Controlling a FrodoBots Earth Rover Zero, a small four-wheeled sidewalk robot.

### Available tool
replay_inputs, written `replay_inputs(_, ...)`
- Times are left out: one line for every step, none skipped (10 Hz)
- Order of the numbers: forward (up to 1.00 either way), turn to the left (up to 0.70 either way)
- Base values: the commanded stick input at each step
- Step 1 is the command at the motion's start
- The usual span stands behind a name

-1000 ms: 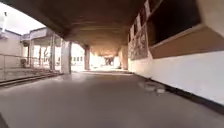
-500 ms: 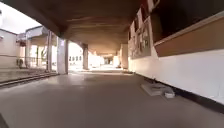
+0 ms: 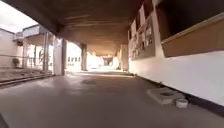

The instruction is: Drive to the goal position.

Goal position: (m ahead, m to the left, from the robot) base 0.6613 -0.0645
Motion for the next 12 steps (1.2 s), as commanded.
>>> replay_inputs(0.85,0.0)
replay_inputs(0.85,0.0)
replay_inputs(0.85,0.0)
replay_inputs(0.85,0.0)
replay_inputs(0.85,0.0)
replay_inputs(0.85,0.0)
replay_inputs(0.85,0.0)
replay_inputs(0.85,0.0)
replay_inputs(0.85,0.0)
replay_inputs(0.85,0.0)
replay_inputs(0.85,0.0)
replay_inputs(0.85,0.0)
